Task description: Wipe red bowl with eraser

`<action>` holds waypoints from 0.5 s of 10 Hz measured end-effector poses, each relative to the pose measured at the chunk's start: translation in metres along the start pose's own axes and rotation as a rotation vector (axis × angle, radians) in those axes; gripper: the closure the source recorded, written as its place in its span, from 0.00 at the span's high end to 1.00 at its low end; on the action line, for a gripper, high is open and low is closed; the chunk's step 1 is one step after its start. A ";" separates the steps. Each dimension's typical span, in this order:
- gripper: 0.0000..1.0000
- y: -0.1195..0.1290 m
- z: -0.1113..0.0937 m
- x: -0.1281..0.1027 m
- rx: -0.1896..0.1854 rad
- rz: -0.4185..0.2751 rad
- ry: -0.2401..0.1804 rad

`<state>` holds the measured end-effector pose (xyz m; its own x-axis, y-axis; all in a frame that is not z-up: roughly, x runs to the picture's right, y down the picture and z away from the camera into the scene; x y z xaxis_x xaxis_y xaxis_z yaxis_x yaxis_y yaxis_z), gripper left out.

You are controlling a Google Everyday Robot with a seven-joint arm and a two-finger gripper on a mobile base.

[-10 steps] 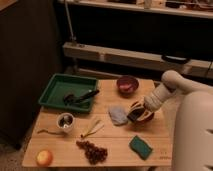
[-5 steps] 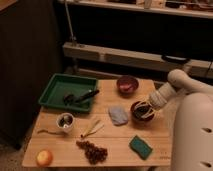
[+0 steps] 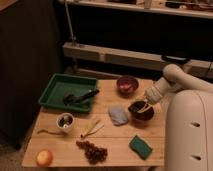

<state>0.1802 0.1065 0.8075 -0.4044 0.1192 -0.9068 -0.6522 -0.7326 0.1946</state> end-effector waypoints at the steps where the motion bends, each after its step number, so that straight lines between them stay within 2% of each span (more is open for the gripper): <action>1: 0.00 0.007 0.004 0.005 0.012 -0.015 0.002; 3: 0.00 0.012 0.014 0.021 0.052 -0.050 0.008; 5: 0.00 0.006 0.024 0.034 0.088 -0.073 0.021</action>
<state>0.1474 0.1221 0.7871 -0.3403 0.1552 -0.9274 -0.7335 -0.6610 0.1585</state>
